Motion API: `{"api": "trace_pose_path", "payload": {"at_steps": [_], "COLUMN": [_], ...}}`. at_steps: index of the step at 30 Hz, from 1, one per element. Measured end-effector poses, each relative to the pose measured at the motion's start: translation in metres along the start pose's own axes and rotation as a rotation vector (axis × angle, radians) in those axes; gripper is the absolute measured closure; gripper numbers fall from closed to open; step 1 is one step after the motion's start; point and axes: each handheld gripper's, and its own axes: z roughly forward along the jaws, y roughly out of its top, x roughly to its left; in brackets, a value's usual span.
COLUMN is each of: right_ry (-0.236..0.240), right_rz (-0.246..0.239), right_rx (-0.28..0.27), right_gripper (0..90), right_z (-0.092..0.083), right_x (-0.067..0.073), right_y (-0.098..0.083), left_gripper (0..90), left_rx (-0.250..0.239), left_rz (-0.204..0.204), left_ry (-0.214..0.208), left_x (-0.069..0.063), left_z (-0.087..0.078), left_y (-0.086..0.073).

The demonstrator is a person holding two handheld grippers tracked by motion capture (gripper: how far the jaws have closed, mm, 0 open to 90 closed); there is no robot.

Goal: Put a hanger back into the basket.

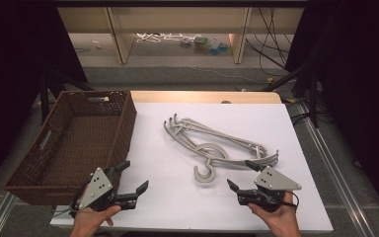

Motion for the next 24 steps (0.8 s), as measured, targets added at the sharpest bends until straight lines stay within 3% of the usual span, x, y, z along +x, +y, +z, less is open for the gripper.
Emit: {"api": "trace_pose_path", "payload": {"at_steps": [6, 11, 20, 24], "right_ry": [0.002, -0.001, 0.008, 0.005], "right_rz": [-0.054, -0.054, -0.191, -0.228], "right_rx": [0.081, 0.149, 0.328, 0.390], "right_gripper": [23.3, 24.5, 28.5, 32.9], "right_z": [0.016, 0.030, 0.053, 0.066], "right_x": [-0.019, -0.031, -0.041, -0.045], "right_y": [0.004, 0.005, 0.001, 0.001], "left_gripper": [15.6, 15.6, 15.8, 15.8], "left_rx": [-0.001, 0.002, 0.008, 0.010], "left_rz": [-0.004, 0.002, 0.019, 0.020], "left_ry": [-0.001, -0.003, -0.003, -0.006], "left_x": [0.000, 0.001, 0.000, 0.000], "left_z": [0.000, 0.000, 0.000, 0.001], "left_y": [0.000, 0.000, 0.000, 0.000]}}
